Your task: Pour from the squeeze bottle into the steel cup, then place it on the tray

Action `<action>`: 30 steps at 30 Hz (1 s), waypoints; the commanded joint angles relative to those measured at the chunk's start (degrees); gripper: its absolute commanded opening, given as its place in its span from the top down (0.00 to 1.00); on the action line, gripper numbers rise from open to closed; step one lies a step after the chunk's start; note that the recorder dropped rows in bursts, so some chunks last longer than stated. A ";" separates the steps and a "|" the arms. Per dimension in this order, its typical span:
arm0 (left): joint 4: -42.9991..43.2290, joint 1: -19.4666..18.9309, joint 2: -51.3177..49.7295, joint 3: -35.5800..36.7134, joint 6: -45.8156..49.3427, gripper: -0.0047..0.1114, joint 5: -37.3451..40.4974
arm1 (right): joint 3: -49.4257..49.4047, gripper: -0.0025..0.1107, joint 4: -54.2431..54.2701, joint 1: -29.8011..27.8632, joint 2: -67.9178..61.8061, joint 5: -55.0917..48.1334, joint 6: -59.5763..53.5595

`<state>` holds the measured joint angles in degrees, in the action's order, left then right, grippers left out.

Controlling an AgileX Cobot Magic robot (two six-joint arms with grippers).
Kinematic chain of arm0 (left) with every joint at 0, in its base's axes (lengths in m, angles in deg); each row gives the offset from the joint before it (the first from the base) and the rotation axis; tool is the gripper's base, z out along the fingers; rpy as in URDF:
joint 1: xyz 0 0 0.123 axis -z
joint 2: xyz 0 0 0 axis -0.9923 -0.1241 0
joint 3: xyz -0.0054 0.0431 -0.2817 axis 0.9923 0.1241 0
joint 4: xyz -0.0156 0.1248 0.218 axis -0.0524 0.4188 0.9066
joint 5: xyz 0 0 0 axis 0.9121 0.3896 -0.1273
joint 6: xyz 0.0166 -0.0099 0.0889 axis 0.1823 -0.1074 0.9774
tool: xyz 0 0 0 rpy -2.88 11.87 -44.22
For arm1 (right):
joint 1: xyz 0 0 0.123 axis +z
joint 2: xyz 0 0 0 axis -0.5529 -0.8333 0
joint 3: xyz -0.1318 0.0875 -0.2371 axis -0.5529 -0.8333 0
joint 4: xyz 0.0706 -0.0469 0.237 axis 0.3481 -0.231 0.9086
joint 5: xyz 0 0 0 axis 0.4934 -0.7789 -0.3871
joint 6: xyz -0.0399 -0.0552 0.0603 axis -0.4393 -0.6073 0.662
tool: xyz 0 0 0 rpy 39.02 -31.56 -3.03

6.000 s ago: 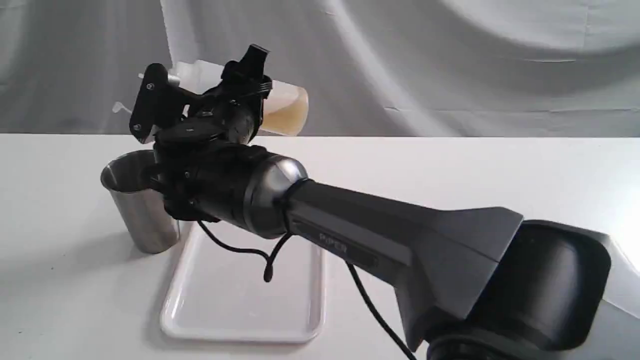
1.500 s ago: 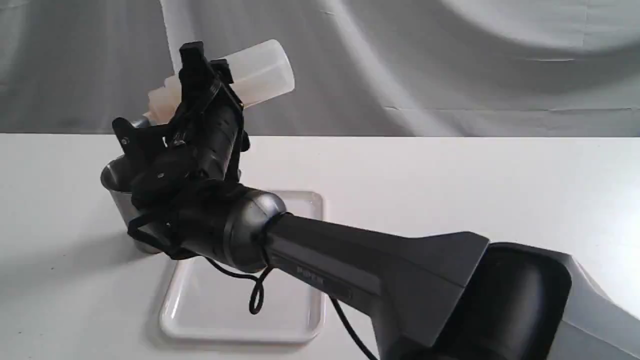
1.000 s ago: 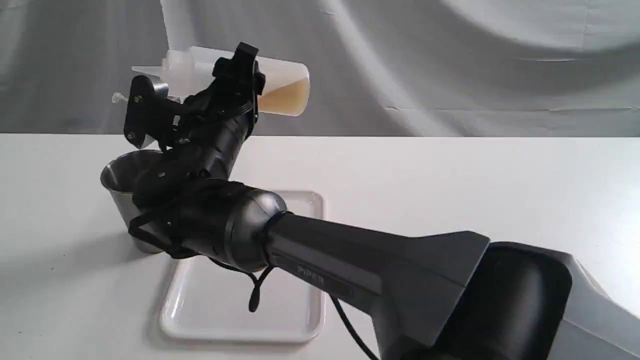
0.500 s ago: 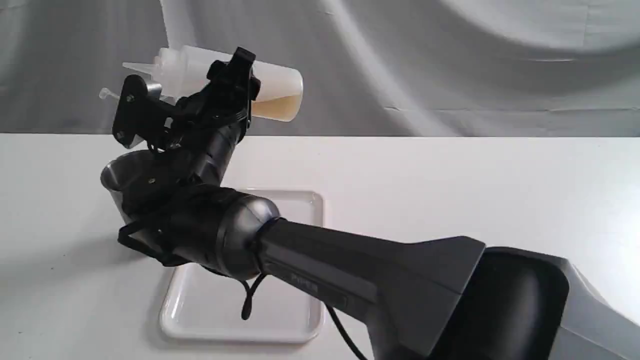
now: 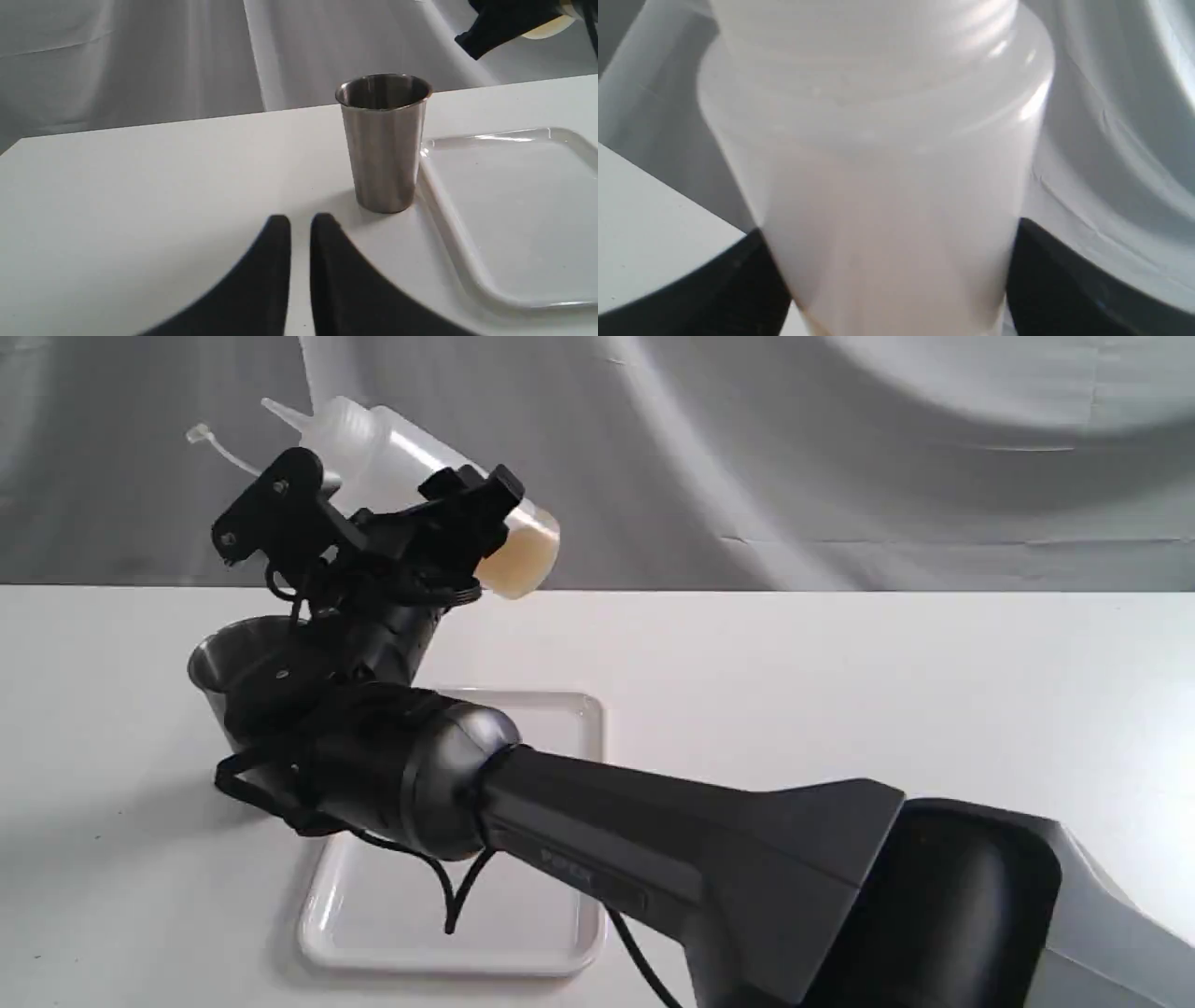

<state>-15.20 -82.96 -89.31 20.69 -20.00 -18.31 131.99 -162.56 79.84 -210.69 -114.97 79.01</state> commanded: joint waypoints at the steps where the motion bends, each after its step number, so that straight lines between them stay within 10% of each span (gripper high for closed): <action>1: 0.14 0.06 0.28 0.25 -0.10 0.89 -0.41 | 0.54 0.68 -0.50 0.35 2.37 -0.90 5.65; 30: 0.14 0.06 0.28 0.25 -0.10 0.89 -0.41 | -0.88 0.68 3.03 3.52 7.84 -0.60 16.83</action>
<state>-15.20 -82.96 -89.31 20.69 -20.00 -18.31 131.42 -157.64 83.30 -204.96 -114.86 95.74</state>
